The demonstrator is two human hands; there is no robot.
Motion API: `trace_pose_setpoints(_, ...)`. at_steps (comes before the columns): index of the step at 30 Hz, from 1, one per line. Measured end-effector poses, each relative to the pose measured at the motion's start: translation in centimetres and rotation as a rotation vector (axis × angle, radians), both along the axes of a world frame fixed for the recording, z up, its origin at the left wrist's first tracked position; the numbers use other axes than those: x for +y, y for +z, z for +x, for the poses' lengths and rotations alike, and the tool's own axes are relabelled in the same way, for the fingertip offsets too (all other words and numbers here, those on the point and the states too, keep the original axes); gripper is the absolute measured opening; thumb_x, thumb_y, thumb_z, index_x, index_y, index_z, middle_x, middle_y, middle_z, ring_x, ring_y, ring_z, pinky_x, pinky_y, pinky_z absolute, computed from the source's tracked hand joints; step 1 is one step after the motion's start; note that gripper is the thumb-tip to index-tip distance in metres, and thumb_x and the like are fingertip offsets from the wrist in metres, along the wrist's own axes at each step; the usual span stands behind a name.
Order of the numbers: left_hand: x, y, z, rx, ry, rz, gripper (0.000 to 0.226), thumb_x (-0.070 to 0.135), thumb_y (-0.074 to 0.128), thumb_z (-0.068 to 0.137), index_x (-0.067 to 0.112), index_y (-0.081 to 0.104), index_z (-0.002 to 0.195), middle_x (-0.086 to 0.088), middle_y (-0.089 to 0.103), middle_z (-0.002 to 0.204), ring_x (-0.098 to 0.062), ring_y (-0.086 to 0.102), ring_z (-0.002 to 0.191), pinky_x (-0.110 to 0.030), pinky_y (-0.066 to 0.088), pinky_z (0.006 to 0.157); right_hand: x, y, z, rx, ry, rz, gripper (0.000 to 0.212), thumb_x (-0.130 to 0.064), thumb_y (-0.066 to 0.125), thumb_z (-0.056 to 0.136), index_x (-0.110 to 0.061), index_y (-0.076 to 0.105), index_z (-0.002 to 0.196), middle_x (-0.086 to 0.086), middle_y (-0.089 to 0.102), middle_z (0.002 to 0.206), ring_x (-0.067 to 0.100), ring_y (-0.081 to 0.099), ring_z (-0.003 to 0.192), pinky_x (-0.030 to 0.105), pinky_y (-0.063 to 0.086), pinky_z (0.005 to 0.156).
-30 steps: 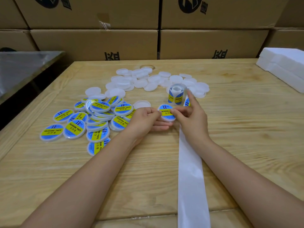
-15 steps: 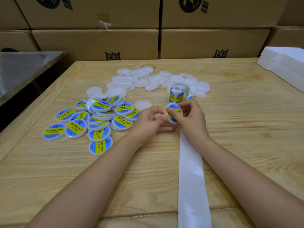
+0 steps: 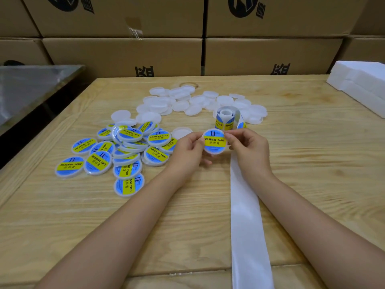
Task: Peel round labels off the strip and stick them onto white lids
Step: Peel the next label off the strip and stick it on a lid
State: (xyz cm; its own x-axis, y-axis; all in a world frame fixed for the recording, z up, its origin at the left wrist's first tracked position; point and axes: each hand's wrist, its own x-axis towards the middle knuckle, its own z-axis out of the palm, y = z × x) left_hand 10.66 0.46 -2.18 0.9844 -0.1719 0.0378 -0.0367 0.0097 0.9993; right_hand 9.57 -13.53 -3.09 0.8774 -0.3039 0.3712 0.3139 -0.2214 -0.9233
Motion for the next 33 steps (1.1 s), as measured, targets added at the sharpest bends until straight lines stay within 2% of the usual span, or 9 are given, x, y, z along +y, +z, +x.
trace_pose_setpoints(3, 0.6, -0.1, 0.4, -0.233, 0.177, 0.287, 0.027, 0.011, 0.037, 0.099, 0.006, 0.06, 0.114, -0.008, 0.067, 0.087, -0.024, 0.062, 0.074, -0.033, 0.05, 0.067, -0.1, -0.1, 0.1, -0.005, -0.044, 0.061, 0.016, -0.008, 0.06, 0.089, -0.023, 0.065, 0.089, -0.007, 0.067, 0.073, 0.005, 0.062, 0.072, 0.019, 0.048, 0.07)
trace_pose_setpoints(7, 3.0, 0.9, 1.7, -0.571, 0.581, 0.762, 0.04, 0.012, 0.032, 0.09, 0.01, 0.055, 0.123, -0.011, 0.066, 0.109, -0.031, 0.058, 0.1, -0.037, 0.034, 0.084, -0.7, -0.5, 0.4, 0.037, -0.171, 0.065, 0.015, -0.017, 0.055, 0.091, -0.03, 0.063, 0.091, -0.02, 0.065, 0.084, -0.007, 0.056, 0.074, 0.006, 0.041, 0.067)
trace_pose_setpoints(10, 5.7, 1.8, 3.2, -0.519, 0.694, 1.141, 0.049, 0.002, 0.039, 0.08, 0.01, 0.05, 0.127, -0.014, 0.063, 0.1, -0.034, 0.054, 0.095, -0.039, 0.022, 0.081, -1.0, -0.8, 0.7, 0.089, -0.201, 0.076, 0.012, -0.019, 0.053, 0.091, -0.023, 0.065, 0.093, -0.025, 0.063, 0.087, -0.008, 0.055, 0.079, 0.004, 0.039, 0.066)
trace_pose_setpoints(16, 9.2, 1.9, 4.4, -0.375, 0.742, 1.366, 0.035, -0.006, 0.041, 0.074, 0.002, 0.055, 0.105, -0.022, 0.061, 0.092, -0.037, 0.05, 0.091, -0.042, 0.024, 0.086, -1.1, -1.1, 1.1, 0.154, -0.198, 0.03, 0.013, -0.018, 0.053, 0.091, -0.023, 0.065, 0.095, -0.019, 0.062, 0.085, -0.005, 0.054, 0.082, 0.006, 0.038, 0.067)
trace_pose_setpoints(21, 9.7, 2.2, 4.2, -0.43, 0.723, 1.404, 0.052, -0.009, 0.058, 0.067, 0.002, 0.051, 0.117, -0.024, 0.052, 0.113, -0.036, 0.042, 0.104, -0.045, 0.023, 0.091, -1.0, -1.3, 1.2, 0.179, -0.194, -0.068, 0.011, -0.018, 0.052, 0.092, -0.021, 0.063, 0.088, -0.017, 0.058, 0.075, -0.014, 0.051, 0.065, 0.001, 0.036, 0.059)
trace_pose_setpoints(24, 8.1, 2.9, 3.5, -0.675, 0.595, 1.33, 0.057, -0.009, 0.048, 0.068, 0.008, 0.054, 0.122, -0.013, 0.052, 0.127, -0.03, 0.045, 0.115, -0.039, 0.017, 0.091, -0.9, -1.4, 1.2, 0.208, -0.195, -0.135, 0.015, -0.019, 0.05, 0.092, -0.018, 0.063, 0.084, -0.01, 0.057, 0.07, -0.001, 0.049, 0.061, 0.006, 0.034, 0.054)
trace_pose_setpoints(27, 4.3, 3.3, 2.0, -1.004, 0.264, 1.136, 0.044, -0.01, 0.053, 0.07, 0.005, 0.065, 0.109, -0.011, 0.066, 0.109, -0.03, 0.061, 0.103, -0.039, 0.028, 0.089, -1.1, -1.2, 1.2, 0.246, -0.198, -0.148, 0.02, -0.017, 0.047, 0.092, -0.016, 0.065, 0.084, -0.006, 0.058, 0.071, 0.005, 0.048, 0.064, 0.009, 0.032, 0.05)
trace_pose_setpoints(30, 0.4, 1.8, -0.3, -0.933, -0.193, 1.1, 0.028, 0.011, 0.049, 0.089, 0.014, 0.062, 0.114, -0.003, 0.065, 0.113, -0.025, 0.056, 0.109, -0.038, 0.034, 0.091, -1.2, -0.8, 0.9, 0.253, -0.22, -0.137, 0.023, -0.016, 0.046, 0.09, -0.003, 0.064, 0.084, 0.007, 0.063, 0.078, 0.017, 0.051, 0.072, 0.018, 0.034, 0.055)
trace_pose_setpoints(33, -1.3, -0.2, -1.5, -0.912, -0.428, 1.092, 0.028, 0.029, 0.044, 0.095, 0.019, 0.06, 0.116, 0.004, 0.059, 0.122, -0.016, 0.051, 0.114, -0.034, 0.036, 0.09, -1.5, -0.2, 0.8, 0.241, -0.26, -0.197, 0.022, -0.017, 0.048, 0.089, -0.004, 0.064, 0.082, 0.005, 0.064, 0.076, 0.02, 0.053, 0.074, 0.021, 0.036, 0.057)
